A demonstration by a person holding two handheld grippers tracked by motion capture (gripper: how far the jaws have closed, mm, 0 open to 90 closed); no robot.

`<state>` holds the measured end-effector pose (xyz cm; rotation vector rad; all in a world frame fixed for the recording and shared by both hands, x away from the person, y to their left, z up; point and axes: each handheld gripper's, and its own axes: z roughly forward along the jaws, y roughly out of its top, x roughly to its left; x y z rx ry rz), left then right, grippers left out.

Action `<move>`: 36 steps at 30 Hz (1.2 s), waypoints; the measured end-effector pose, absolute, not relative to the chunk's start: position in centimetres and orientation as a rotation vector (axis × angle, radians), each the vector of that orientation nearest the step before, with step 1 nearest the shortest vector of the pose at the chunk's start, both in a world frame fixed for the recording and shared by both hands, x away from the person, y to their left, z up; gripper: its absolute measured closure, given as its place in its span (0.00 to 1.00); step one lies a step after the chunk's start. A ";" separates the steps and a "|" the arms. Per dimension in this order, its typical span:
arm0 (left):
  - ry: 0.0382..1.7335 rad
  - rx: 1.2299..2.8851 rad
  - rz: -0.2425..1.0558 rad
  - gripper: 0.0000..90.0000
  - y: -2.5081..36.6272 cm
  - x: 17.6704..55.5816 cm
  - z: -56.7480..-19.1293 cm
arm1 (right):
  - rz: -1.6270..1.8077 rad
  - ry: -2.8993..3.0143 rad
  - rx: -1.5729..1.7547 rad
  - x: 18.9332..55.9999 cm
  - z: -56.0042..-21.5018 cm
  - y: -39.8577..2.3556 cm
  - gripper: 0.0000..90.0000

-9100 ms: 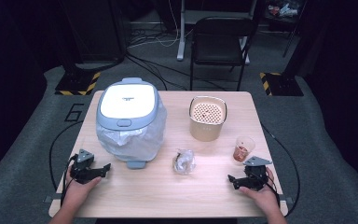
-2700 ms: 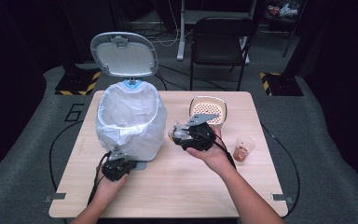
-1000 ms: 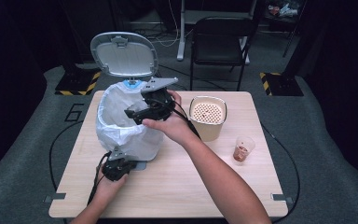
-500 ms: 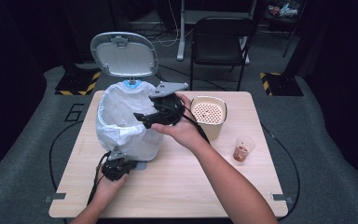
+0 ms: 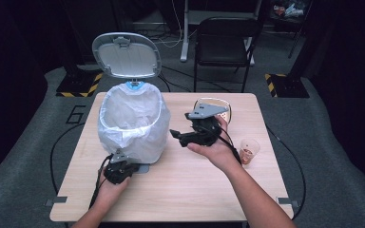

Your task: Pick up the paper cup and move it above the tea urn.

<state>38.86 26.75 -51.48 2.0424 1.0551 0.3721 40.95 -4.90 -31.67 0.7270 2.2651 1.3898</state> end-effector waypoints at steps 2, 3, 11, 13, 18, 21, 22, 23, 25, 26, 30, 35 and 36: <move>1.048 2.060 0.375 1.00 26.8 38.9 -51.4 | 1.382 2.251 0.752 40.7 -32.2 -6.0 0.26; 1.047 2.057 0.375 1.00 26.8 38.9 -51.4 | 1.370 2.238 0.758 40.6 -32.5 -6.5 0.26; 1.051 2.062 0.375 1.00 26.8 38.9 -51.4 | 1.288 2.183 0.857 40.5 -34.7 -10.5 0.30; 1.050 2.061 0.372 1.00 26.9 38.9 -51.4 | 1.293 2.169 0.902 41.1 -35.2 -11.0 0.34; 1.049 2.051 0.365 1.00 26.9 38.9 -51.5 | 1.291 2.154 0.956 43.0 -36.5 -11.5 0.41; 1.051 2.049 0.356 1.00 26.9 39.0 -51.5 | 1.278 2.141 0.975 44.2 -37.2 -11.4 0.47; 1.051 2.048 0.355 1.00 26.9 38.9 -51.5 | 1.274 2.139 0.982 44.6 -37.5 -11.4 0.48; 1.050 2.049 0.356 1.00 26.9 39.0 -51.5 | 1.272 2.142 0.993 45.1 -37.7 -11.3 0.48; 1.052 2.052 0.356 1.00 26.9 38.9 -51.5 | 1.259 2.153 1.002 45.9 -38.3 -11.2 0.47; 1.048 2.051 0.355 1.00 27.0 39.0 -51.5 | 1.246 2.159 1.008 46.3 -38.6 -11.1 0.47; 1.071 1.995 0.338 1.00 26.6 38.8 -51.6 | 1.209 2.181 1.019 47.6 -39.7 -10.9 0.49; 1.070 1.997 0.340 1.00 26.6 38.9 -51.6 | 1.157 2.182 0.999 48.9 -40.5 -10.7 0.48; 1.070 1.997 0.340 1.00 26.6 38.9 -51.6 | 1.157 2.181 1.021 49.1 -40.6 -10.7 0.48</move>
